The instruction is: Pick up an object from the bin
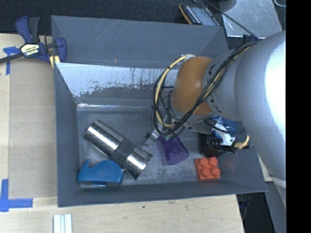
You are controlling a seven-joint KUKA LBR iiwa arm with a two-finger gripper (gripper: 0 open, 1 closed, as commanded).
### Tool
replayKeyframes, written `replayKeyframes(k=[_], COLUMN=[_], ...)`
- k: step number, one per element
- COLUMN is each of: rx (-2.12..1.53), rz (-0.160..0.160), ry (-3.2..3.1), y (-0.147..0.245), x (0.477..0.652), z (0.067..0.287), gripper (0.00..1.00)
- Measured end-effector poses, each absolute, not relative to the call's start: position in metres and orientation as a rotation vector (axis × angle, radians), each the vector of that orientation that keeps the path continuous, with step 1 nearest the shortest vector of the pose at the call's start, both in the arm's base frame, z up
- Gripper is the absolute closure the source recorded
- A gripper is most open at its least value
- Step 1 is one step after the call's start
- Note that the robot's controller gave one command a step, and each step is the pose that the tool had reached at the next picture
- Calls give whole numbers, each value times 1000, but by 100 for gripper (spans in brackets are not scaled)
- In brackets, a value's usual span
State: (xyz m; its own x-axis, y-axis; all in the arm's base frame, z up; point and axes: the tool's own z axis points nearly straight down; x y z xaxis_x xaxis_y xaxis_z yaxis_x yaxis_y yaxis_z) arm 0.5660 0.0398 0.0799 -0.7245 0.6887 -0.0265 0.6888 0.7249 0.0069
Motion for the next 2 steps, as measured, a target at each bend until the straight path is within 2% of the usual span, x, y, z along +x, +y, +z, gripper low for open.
replayKeyframes(k=[2], rx=[1155], rz=[-5], ry=[2892], y=[40], x=[566], z=[80], gripper=[0])
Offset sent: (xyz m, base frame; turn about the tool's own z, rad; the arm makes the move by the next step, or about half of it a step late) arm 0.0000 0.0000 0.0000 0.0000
